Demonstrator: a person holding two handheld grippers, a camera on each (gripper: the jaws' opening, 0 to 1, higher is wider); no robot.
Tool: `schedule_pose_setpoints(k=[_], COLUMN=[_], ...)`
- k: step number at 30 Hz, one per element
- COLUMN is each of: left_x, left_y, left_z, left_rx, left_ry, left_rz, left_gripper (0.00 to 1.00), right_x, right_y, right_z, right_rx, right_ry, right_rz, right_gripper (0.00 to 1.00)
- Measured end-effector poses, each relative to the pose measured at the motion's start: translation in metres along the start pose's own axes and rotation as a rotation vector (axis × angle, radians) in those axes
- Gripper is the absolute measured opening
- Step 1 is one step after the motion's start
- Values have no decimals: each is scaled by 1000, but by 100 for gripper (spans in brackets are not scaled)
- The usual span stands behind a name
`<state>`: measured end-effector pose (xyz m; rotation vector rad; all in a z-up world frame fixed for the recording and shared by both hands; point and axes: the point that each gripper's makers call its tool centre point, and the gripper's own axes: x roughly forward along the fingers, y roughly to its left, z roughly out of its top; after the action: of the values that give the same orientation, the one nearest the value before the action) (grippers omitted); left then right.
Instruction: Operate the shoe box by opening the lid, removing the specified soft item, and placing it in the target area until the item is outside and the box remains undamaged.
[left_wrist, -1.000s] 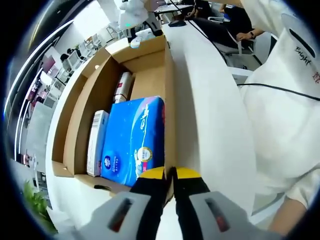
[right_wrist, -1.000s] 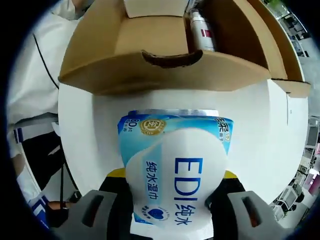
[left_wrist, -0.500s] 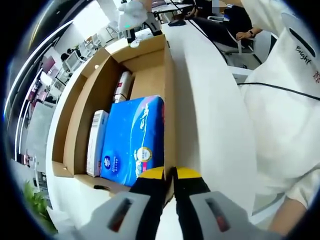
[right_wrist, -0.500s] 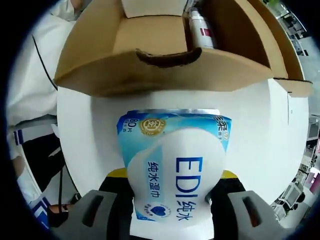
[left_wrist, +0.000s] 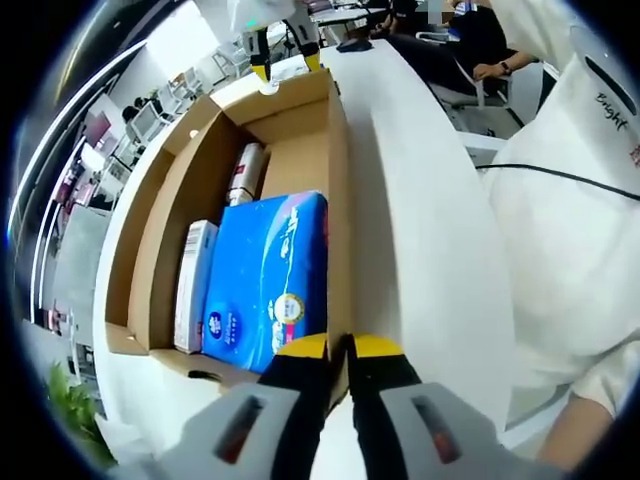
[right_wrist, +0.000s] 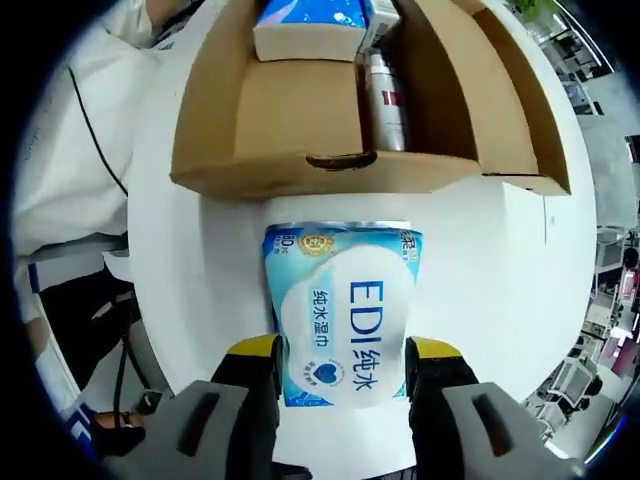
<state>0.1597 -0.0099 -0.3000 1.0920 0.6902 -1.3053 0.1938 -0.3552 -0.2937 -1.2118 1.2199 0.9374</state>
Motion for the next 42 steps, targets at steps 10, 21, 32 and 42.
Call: schedule_pose_setpoints(k=[10,21,32,42], left_x=[2,3,3,3], left_y=[0,0,-1,-1], left_z=[0,1,0,0], left_rx=[1,-12,-23,-22], left_ry=[-15,-17,-6,-7], left_rz=[14,3,-8,-11], left_gripper=[7,7,7,7], right_x=[-20,-26,-41,-49], right_y=[-6,4,-9,-17], right_z=[16,25,24,30], right_rx=[81,224,317,414], right_ry=[-183,-459,-588,-710], right_rz=[-72,-57,-135,-205], right_gripper=[49,51,52,49])
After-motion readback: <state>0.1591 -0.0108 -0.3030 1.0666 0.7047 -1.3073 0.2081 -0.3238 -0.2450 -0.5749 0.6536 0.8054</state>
